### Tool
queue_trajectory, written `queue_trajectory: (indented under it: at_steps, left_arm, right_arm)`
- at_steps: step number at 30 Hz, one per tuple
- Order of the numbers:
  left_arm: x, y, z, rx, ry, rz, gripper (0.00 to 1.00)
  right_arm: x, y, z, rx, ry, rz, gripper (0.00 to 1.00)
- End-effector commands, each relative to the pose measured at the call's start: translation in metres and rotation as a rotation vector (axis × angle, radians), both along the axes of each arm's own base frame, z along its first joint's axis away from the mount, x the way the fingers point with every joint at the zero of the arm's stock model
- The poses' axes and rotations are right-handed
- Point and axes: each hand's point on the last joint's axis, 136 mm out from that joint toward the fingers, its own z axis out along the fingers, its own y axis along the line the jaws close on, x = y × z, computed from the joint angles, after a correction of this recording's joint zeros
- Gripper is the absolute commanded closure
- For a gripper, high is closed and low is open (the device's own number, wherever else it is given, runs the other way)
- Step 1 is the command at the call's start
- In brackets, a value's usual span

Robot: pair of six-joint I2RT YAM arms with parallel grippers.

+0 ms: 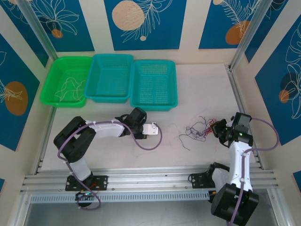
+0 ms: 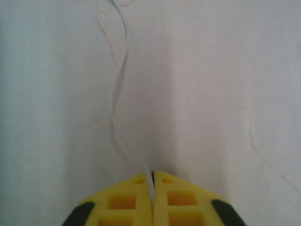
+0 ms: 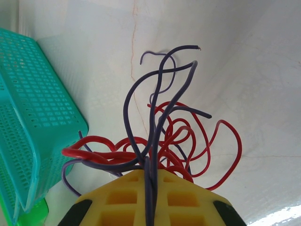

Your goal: Untangle the cables

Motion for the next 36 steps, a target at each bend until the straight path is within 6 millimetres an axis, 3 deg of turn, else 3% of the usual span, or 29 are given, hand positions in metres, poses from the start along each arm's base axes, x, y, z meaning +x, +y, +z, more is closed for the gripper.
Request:
queue_trajectory:
  at_steps: [1,5,10,15,20,25,30,36]
  left_arm:
    - [-0.008,-0.009,0.047,-0.142,-0.030,-0.015,1.00]
    - [-0.016,-0.009,0.119,-0.363,-0.132,0.016,1.00]
    - [-0.017,0.011,0.210,-0.565,-0.273,0.090,1.00]
    - [0.017,0.051,0.282,-0.694,-0.381,0.317,1.00]
    - [0.058,0.109,0.345,-0.851,-0.433,0.566,1.00]
    - [0.101,0.176,0.368,-0.860,-0.472,0.828,1.00]
    - [0.130,0.230,0.380,-0.856,-0.514,0.990,1.00]
    - [0.176,0.310,0.358,-0.788,-0.521,1.236,1.00]
  right_arm:
    - [-0.006,0.001,-0.005,-0.006,0.023,-0.001,0.98]
    - [-0.009,-0.005,-0.013,-0.020,0.054,-0.046,1.00]
    - [-0.009,-0.009,-0.021,-0.020,0.072,-0.074,1.00]
    - [-0.008,-0.010,-0.022,-0.024,0.073,-0.079,1.00]
    - [-0.006,-0.012,-0.019,-0.036,0.069,-0.078,1.00]
    - [-0.011,-0.017,-0.022,-0.052,0.094,-0.099,1.00]
    - [-0.009,-0.015,-0.021,-0.044,0.087,-0.095,1.00]
    - [-0.008,-0.014,-0.020,-0.036,0.078,-0.087,1.00]
